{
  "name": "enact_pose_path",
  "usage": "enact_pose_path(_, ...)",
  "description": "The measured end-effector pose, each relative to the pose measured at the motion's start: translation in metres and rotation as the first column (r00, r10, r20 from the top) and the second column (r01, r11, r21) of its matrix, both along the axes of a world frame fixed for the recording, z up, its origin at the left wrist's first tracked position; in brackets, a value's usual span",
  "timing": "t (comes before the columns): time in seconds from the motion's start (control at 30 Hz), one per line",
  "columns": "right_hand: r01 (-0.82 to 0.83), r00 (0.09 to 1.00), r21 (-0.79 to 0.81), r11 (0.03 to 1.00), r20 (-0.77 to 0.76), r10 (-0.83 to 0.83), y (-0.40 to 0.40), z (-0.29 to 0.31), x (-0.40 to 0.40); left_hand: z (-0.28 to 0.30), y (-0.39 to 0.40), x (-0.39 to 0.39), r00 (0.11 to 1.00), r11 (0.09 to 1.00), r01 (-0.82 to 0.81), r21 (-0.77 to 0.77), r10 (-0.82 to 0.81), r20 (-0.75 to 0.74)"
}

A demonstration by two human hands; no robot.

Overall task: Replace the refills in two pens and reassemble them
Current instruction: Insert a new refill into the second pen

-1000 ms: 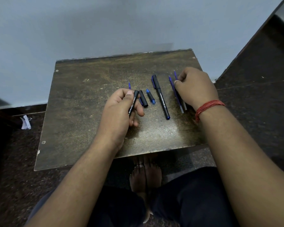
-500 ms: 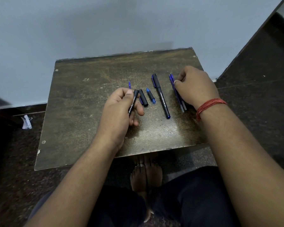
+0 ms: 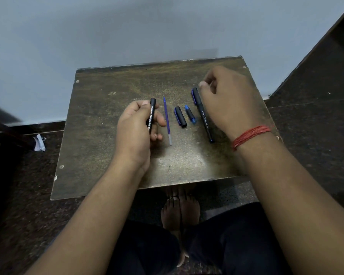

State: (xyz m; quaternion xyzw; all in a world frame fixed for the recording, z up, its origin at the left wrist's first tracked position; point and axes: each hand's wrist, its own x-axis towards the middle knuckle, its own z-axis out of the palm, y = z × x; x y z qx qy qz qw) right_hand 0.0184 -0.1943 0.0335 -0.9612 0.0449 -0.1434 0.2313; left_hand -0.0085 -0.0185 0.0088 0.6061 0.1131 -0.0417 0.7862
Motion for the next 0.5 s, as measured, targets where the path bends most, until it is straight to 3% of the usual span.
enact_pose_path(0.2, -0.277, 0.959, -0.199, 0.94, -0.112, 0.259, 0.049, -0.009, -0.012, -0.001, 0.009, 0.007, 0.993, 0.984, -0.108, -0.138, 0.102, -0.056)
enact_pose_path(0.5, -0.245, 0.968, -0.374, 0.894, -0.151, 0.202, 0.071, -0.021, -0.021, 0.003, 0.009, 0.008, 0.99, 0.973, -0.133, -0.187, 0.12, -0.078)
